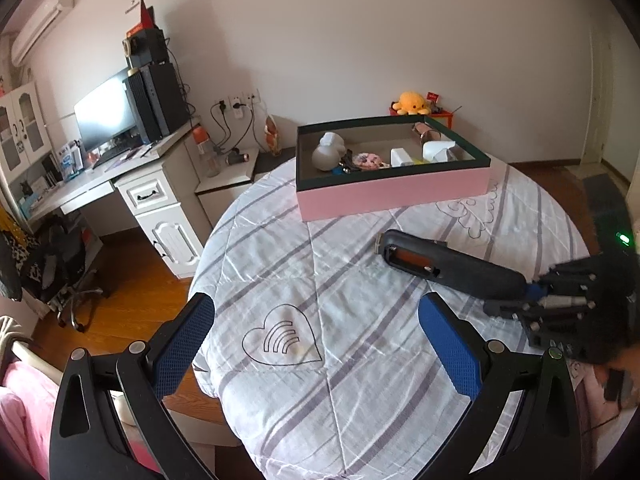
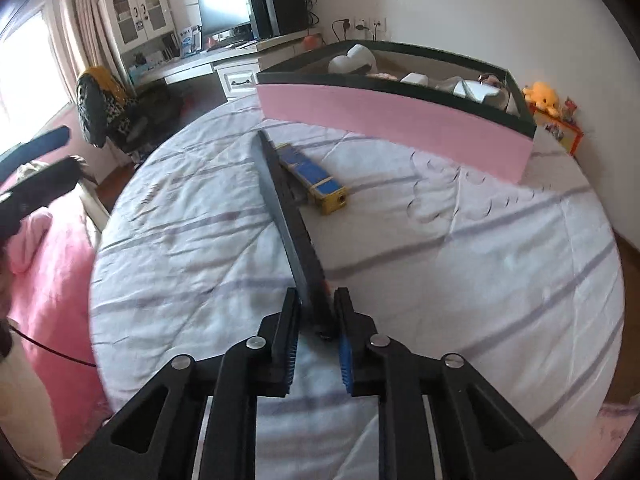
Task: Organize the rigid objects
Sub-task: 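Grasp the black remote with the left tool while the right tool grasps the blue-and-gold box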
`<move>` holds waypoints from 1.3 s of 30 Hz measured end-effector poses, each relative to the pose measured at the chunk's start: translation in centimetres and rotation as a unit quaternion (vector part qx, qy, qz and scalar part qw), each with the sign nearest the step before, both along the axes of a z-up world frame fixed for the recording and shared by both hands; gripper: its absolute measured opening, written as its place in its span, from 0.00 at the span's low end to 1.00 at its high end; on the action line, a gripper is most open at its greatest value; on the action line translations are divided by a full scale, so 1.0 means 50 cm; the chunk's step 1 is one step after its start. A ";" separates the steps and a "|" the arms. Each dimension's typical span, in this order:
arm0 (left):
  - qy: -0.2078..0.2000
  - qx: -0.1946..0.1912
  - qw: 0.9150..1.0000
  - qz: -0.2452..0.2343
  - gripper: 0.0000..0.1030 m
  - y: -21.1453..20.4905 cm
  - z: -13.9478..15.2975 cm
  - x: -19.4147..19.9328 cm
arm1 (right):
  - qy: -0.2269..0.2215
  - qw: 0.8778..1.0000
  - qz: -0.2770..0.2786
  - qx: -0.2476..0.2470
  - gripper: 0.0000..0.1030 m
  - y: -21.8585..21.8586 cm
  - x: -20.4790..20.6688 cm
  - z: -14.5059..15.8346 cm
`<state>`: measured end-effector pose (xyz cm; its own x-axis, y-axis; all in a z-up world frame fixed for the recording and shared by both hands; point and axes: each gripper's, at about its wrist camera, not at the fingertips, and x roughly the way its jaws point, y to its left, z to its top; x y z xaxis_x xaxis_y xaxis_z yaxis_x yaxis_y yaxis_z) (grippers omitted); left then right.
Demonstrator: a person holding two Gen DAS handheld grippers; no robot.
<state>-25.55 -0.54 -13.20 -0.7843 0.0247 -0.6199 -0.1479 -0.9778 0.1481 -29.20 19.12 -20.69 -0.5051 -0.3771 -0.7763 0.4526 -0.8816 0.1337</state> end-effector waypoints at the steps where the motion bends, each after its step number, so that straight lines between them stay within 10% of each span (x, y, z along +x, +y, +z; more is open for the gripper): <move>1: -0.001 0.000 1.000 -0.001 1.00 0.001 -0.001 0.000 | -0.002 1.000 0.005 -0.004 0.16 -0.009 0.010 0.002; 7: -0.031 0.030 0.999 -0.002 1.00 0.002 -0.026 -0.019 | 0.005 1.000 0.012 -0.001 0.21 -0.080 0.006 -0.002; 13: -0.057 0.040 0.998 0.013 1.00 0.013 -0.064 -0.035 | 0.008 0.998 0.036 -0.050 0.47 -0.089 0.002 0.020; 19: -0.085 0.075 0.993 0.024 1.00 0.055 -0.098 -0.070 | 0.045 0.997 -0.055 0.012 0.60 0.024 0.012 0.030; 27: -0.136 0.034 0.990 0.036 1.00 0.130 -0.180 -0.137 | 0.040 0.994 -0.101 0.009 0.60 0.102 -0.029 0.027; 39: -0.123 0.051 0.989 0.069 1.00 -0.015 -0.181 -0.123 | 0.048 0.996 -0.004 0.074 0.60 -0.053 -0.137 0.005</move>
